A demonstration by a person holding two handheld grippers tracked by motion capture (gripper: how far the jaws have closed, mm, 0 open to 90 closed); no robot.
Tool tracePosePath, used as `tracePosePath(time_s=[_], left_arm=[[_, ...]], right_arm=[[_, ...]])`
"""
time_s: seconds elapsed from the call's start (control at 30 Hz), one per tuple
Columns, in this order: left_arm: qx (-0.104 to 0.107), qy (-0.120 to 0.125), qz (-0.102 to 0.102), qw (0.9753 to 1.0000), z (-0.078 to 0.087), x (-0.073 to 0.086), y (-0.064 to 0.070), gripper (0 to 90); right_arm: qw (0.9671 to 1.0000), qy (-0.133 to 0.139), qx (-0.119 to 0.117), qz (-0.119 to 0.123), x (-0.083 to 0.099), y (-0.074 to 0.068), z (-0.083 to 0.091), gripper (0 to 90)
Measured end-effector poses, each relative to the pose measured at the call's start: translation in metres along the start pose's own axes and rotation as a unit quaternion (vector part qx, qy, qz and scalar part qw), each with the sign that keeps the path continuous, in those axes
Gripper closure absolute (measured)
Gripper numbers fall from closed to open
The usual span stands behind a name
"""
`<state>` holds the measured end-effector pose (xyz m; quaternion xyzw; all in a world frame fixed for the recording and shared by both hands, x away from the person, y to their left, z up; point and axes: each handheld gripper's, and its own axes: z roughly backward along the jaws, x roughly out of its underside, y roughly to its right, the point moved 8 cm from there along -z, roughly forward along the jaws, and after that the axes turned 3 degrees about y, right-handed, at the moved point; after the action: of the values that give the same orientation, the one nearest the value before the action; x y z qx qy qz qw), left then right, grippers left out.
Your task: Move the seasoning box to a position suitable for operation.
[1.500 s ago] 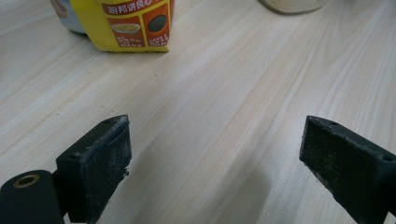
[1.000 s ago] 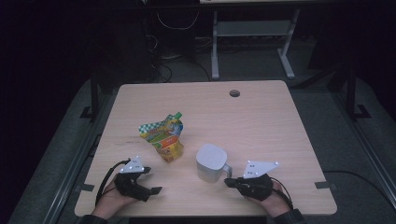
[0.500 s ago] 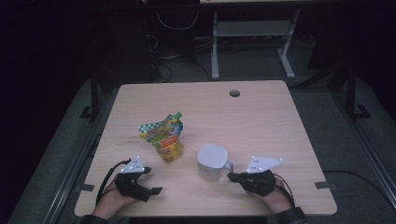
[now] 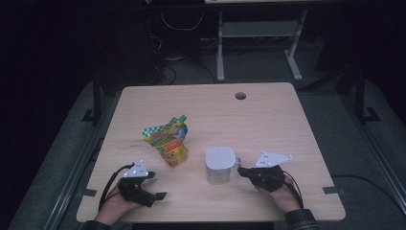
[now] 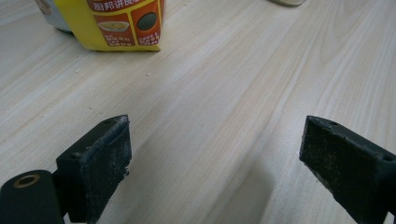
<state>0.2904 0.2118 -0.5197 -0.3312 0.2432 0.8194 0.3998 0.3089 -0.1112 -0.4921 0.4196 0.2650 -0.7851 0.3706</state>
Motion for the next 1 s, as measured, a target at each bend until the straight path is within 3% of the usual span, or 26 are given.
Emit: tracePosePath(time_s=[0.53,1.0], left_arm=[[0.003,0.007,-0.003,1.0000,0.002,-0.002,0.003,8.9],[0.013,0.021,-0.003,0.9997,0.003,-0.008,0.012,8.9]], right_arm=[[0.9998,0.001,0.020,-0.010,-0.006,0.017,-0.011,89.9],[0.9998,0.009,0.011,-0.013,-0.002,0.013,0.008,89.8]])
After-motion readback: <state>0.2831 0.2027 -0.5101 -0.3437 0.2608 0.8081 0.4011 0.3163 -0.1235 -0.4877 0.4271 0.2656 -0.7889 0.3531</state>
